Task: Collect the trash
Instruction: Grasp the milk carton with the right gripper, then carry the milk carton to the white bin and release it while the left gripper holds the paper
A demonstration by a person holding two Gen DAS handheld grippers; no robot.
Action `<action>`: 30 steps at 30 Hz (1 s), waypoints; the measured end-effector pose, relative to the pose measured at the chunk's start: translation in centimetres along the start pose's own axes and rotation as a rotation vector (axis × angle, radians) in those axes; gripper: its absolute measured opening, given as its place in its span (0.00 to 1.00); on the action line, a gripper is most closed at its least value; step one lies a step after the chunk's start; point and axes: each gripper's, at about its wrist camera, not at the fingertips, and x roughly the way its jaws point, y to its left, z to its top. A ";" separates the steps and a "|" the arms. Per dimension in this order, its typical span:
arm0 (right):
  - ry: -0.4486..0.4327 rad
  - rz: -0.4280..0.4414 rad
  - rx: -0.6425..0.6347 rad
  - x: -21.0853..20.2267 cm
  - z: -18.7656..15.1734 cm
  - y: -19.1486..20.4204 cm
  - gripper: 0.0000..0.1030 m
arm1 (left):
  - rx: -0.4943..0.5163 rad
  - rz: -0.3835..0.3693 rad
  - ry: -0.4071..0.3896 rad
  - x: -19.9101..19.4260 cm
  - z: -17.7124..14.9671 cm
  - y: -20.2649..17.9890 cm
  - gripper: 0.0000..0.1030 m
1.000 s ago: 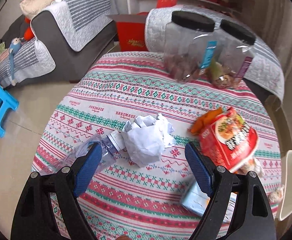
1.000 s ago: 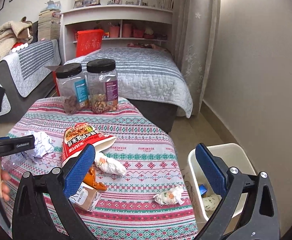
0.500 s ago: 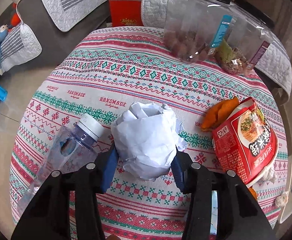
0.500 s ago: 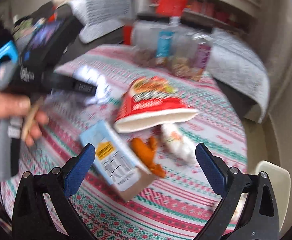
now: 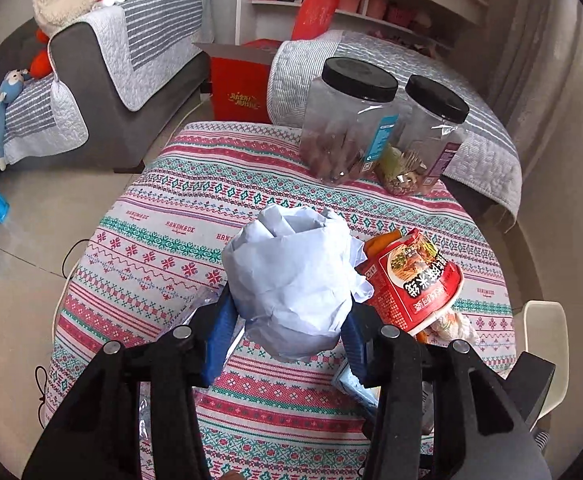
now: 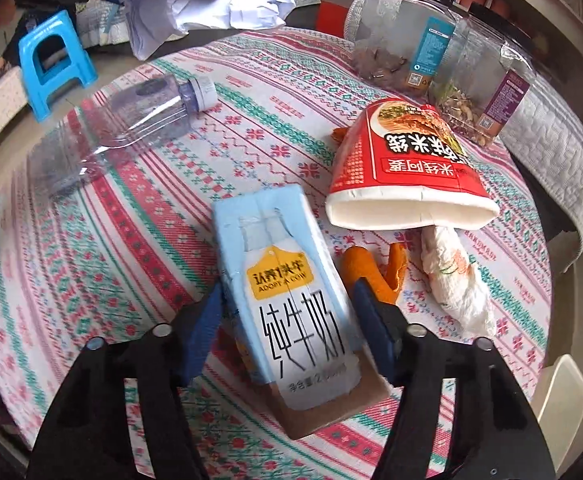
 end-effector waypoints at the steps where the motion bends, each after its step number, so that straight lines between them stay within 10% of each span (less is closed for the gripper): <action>1: -0.007 0.008 0.012 -0.3 0.0 0.0 0.53 | -0.005 0.001 -0.003 -0.2 0.0 0.1 0.46; 30: -0.451 -0.231 0.415 -13.1 0.8 -8.1 0.53 | 0.036 -0.007 -0.199 -5.9 -0.6 -3.5 0.46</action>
